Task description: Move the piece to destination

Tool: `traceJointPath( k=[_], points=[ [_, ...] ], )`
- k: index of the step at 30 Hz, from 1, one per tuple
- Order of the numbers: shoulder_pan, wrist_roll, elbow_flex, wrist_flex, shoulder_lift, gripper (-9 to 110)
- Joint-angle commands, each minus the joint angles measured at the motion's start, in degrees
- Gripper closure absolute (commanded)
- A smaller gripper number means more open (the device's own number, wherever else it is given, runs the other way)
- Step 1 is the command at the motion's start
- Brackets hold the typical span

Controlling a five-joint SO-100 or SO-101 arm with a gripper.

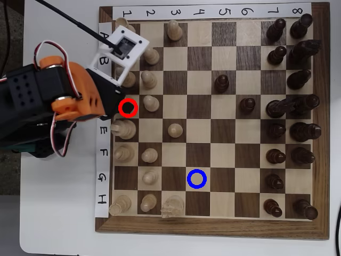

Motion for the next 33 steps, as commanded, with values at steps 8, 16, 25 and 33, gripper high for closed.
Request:
traceJointPath(
  k=[8, 16, 25, 33],
  points=[
    [3.1, -1.6, 0.2, -1.7, -1.0, 85],
    [3.3, -1.7, 0.3, -1.0, -0.9, 85],
    [3.2, -2.2, 0.6, 0.5, 0.2, 86],
    [2.5, -1.8, 0.9, 0.9, 0.9, 86]
  ],
)
